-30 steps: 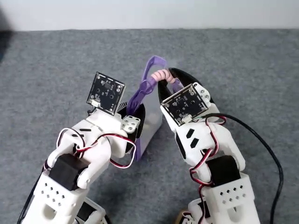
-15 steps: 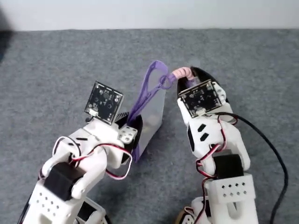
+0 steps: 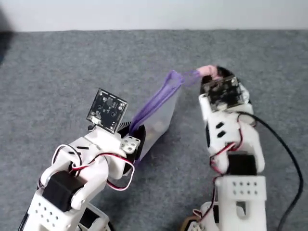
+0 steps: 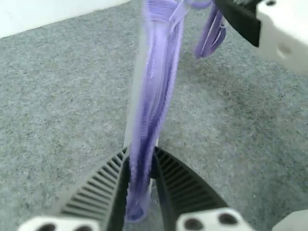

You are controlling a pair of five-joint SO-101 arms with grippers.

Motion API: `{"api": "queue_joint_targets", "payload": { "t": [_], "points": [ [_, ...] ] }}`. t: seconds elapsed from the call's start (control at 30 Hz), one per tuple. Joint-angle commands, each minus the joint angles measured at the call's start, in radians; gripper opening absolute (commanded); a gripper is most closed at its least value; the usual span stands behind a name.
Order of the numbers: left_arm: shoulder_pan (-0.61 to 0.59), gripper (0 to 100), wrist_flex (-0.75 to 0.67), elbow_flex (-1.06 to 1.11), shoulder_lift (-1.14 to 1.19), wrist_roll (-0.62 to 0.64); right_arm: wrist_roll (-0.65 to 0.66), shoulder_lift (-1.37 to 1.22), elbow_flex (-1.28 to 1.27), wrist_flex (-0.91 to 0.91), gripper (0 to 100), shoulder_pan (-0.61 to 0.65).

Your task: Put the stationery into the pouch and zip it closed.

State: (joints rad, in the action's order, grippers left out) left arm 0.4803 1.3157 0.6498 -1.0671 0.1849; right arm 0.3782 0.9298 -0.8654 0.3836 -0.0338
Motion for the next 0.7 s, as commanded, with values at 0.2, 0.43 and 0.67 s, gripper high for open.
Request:
{"api": "queue_joint_targets", "payload": {
  "t": [0.2,0.43,0.67],
  "points": [
    [-0.005,1,0.055,-0.001,-0.018,0.008,-0.014,-0.081,0.012,-0.087,0.6,-0.193],
    [-0.009,1,0.052,0.001,-0.018,0.006,-0.011,-0.061,0.011,-0.081,0.6,-0.186],
    [-0.078,14,0.021,-0.016,-0.018,0.018,0.011,0.019,0.012,-0.042,0.6,-0.094]
  ]
}}
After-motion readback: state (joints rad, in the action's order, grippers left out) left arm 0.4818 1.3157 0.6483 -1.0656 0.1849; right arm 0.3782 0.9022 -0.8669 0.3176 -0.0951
